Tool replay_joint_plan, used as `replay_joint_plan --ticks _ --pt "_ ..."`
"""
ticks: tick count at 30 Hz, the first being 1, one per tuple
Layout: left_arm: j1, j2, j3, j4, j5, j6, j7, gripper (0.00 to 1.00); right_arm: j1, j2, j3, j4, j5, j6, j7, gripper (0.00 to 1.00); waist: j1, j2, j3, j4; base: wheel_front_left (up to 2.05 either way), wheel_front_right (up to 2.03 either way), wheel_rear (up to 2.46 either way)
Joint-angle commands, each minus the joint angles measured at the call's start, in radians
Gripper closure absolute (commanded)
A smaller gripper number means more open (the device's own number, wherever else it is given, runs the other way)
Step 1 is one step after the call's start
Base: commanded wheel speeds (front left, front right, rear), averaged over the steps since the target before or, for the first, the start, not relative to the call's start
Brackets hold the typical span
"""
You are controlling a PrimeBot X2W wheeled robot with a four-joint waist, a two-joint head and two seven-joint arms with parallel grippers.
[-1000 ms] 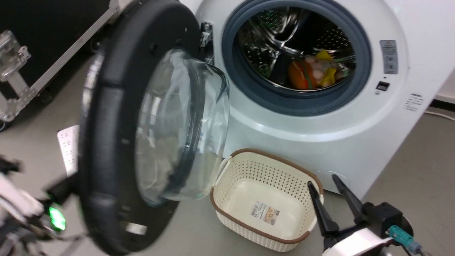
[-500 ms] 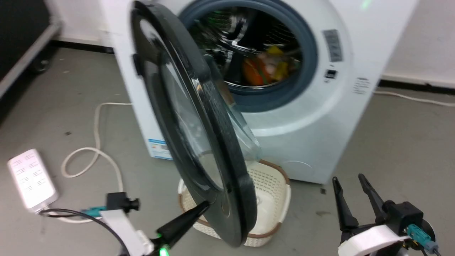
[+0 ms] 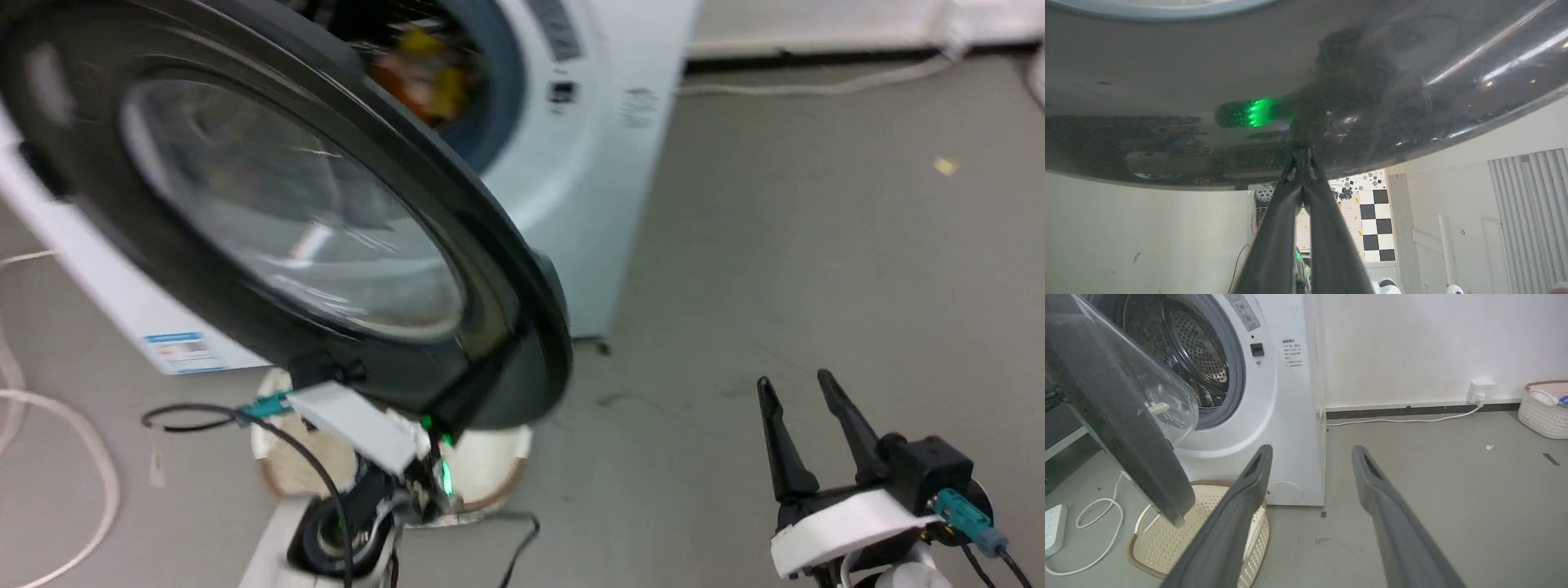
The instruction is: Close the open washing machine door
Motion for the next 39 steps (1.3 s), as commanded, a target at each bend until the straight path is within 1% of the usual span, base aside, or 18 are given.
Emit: replay_joint_plan --ticks 1,7,10,13,17,20,23,25,27,29,30,31,33,34,36,37,38,39 --pt "-0.026 0.001 -0.001 0.010 -0.002 -0.005 -0.017 1.00 -0.014 0.001 0.001 0.000 0.007 0.001 -0.005 0.00 -0.0001 -0.0001 0.065 -0.089 0.00 0.00 0.00" --pt "-0.185 0.001 0.018 0.147 0.028 -0.005 -0.229 1.00 -0.021 0.001 0.011 -0.001 0.034 0.001 -0.005 0.00 -0.0001 -0.0001 0.102 -0.162 0.00 0.00 0.00" --pt "-0.260 0.001 0.012 0.215 0.033 -0.005 -0.317 1.00 -0.024 0.001 0.017 -0.001 0.043 0.001 -0.005 0.00 -0.0001 -0.0001 0.111 -0.174 0.00 0.00 0.00" --pt "-0.319 0.001 -0.005 0.256 0.019 -0.005 -0.367 1.00 -0.030 0.001 0.025 0.000 0.049 0.001 -0.005 0.00 -0.0001 -0.0001 0.117 -0.174 0.00 0.00 0.00" --pt "-0.355 0.001 -0.023 0.288 0.017 -0.005 -0.401 1.00 -0.038 0.001 0.031 -0.001 0.049 0.001 -0.005 0.00 -0.0001 -0.0001 0.110 -0.150 0.00 0.00 0.00" --pt "-0.336 0.001 -0.031 0.279 0.019 -0.005 -0.406 1.00 -0.035 0.001 0.026 -0.007 0.044 0.001 -0.005 0.00 -0.0001 -0.0001 0.090 -0.120 0.00 0.00 0.00" --pt "-0.269 0.004 -0.049 0.214 0.023 -0.005 -0.393 1.00 -0.025 0.001 0.017 -0.018 0.040 0.001 -0.005 0.00 -0.0001 -0.0001 0.060 -0.084 0.00 0.00 0.00" --pt "-0.206 0.024 -0.088 0.165 0.056 -0.005 -0.377 1.00 -0.015 0.001 0.010 -0.034 0.040 0.001 -0.005 0.00 -0.0001 -0.0001 0.034 -0.054 0.00 0.00 0.00" --pt "-0.139 0.048 -0.124 0.118 0.094 -0.005 -0.393 1.00 0.001 0.001 0.004 -0.047 0.034 0.001 -0.005 0.00 -0.0001 -0.0001 0.008 -0.022 0.00 0.00 0.00" --pt "-0.076 0.068 -0.146 0.056 0.108 -0.005 -0.419 0.70 0.018 0.001 -0.002 -0.057 0.026 0.001 -0.005 0.00 -0.0001 -0.0001 -0.018 0.012 0.00 0.00 0.00" --pt "-0.046 0.079 -0.150 0.024 0.109 -0.005 -0.435 0.13 0.026 0.001 -0.005 -0.060 0.021 0.001 -0.005 0.00 -0.0001 -0.0001 -0.031 0.030 0.00 0.00 0.00" --pt "-0.019 0.098 -0.155 -0.004 0.125 -0.005 -0.457 0.00 0.034 0.001 -0.008 -0.063 0.017 0.001 -0.005 0.00 -0.0001 -0.0001 -0.042 0.046 0.00 0.00 0.00" --pt "0.024 0.159 -0.185 -0.039 0.217 -0.005 -0.534 0.00 0.048 0.001 -0.013 -0.068 0.011 0.001 -0.005 0.00 -0.0001 -0.0001 -0.064 0.079 0.00 0.00 0.00" --pt "0.040 0.196 -0.207 -0.039 0.285 -0.005 -0.588 0.00 0.055 0.001 -0.015 -0.071 0.008 0.001 -0.005 0.00 -0.0001 -0.0001 -0.075 0.093 0.00 0.00 0.00" --pt "0.065 0.251 -0.239 -0.007 0.427 -0.005 -0.647 0.00 0.069 0.001 -0.024 -0.080 0.004 0.001 -0.005 0.00 -0.0001 -0.0001 -0.095 0.125 0.00 0.00 0.00" --pt "0.078 0.260 -0.231 0.022 0.485 -0.005 -0.658 0.00 0.076 0.001 -0.026 -0.084 0.001 0.001 -0.005 0.00 -0.0001 -0.0001 -0.103 0.139 0.00 0.00 0.00" --pt "0.087 0.255 -0.198 0.047 0.536 -0.005 -0.661 0.00 0.083 0.001 -0.029 -0.088 -0.002 0.001 -0.005 0.00 -0.0001 -0.0001 -0.109 0.155 0.00 0.00 0.00" --pt "0.096 0.239 -0.141 0.055 0.595 -0.005 -0.662 0.00 0.089 0.001 -0.031 -0.091 -0.004 0.001 -0.005 0.00 -0.0001 -0.0001 -0.113 0.168 0.00 0.00 0.00"
